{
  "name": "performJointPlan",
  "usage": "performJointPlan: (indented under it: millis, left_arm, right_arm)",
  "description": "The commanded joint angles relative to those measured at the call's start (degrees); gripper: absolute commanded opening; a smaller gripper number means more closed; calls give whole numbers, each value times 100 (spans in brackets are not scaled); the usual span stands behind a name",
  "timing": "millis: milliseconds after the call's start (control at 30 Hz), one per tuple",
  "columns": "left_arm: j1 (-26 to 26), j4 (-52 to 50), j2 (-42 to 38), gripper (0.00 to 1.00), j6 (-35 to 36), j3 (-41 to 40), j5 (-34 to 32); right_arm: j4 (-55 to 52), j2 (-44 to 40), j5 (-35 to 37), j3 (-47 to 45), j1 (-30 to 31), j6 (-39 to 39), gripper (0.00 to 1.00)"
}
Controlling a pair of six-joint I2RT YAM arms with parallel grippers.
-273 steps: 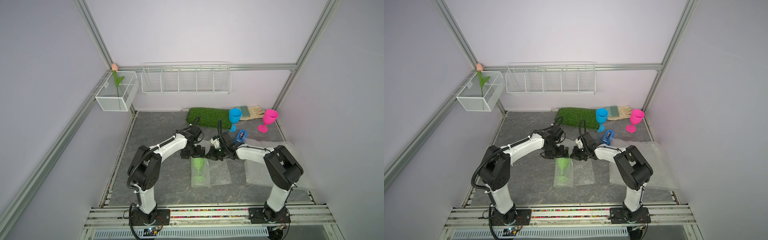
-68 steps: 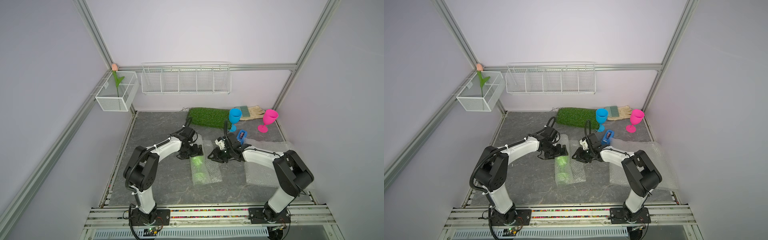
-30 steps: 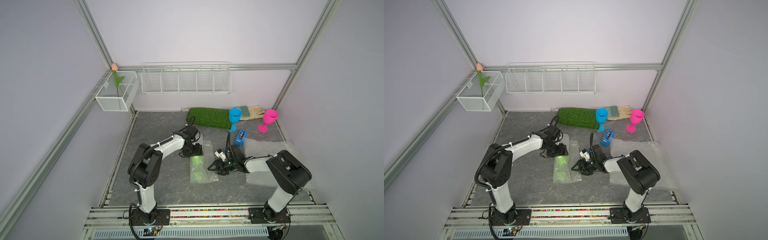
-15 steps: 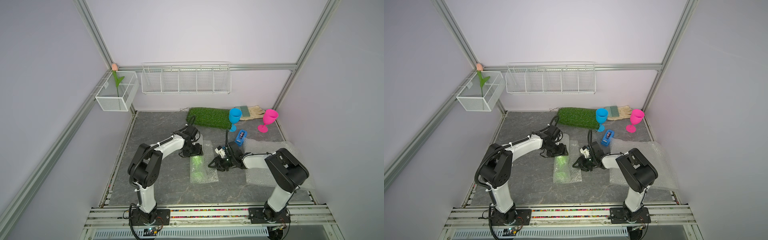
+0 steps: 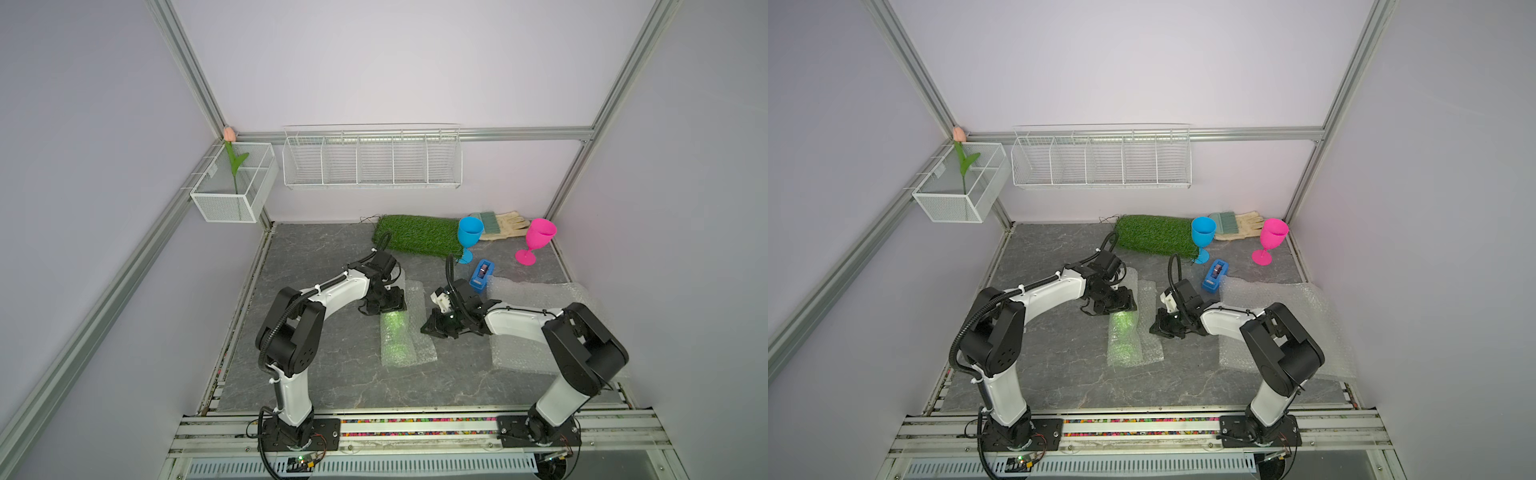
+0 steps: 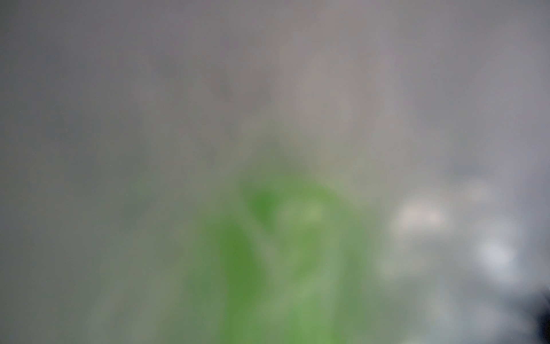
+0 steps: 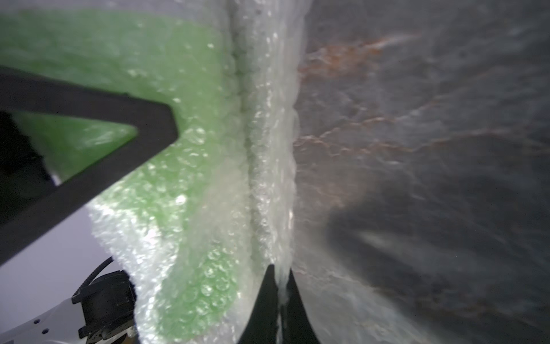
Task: Wrap wine glasses in bubble wrap
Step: Adjust the bubble wrap at the center of the board.
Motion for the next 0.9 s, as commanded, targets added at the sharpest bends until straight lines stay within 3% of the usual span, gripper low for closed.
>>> performJointPlan:
  millis: [0,400,567,733,867]
  left_arm:
    - [-19,14,79,50,-221,-187,-386]
    - [-46,91,125,48,-346,-206,-422]
    - [-61,101,146,48,-353,-213,-409]
    - [-63,65,128,48,-372,-226,-440]
    - [-63,32,138,48,-401,-208,-446]
  right_arm:
    - [-532,-305,416,427,283,125,7]
    - [-1148,-432,1113,1110,1030,311,8]
    - [-1317,-383,1457,1259,1282,363,34]
    - [-1559,-273,1814,1446,1572,345,49]
    - [-1914,-109,2220,1662,1814,238,48]
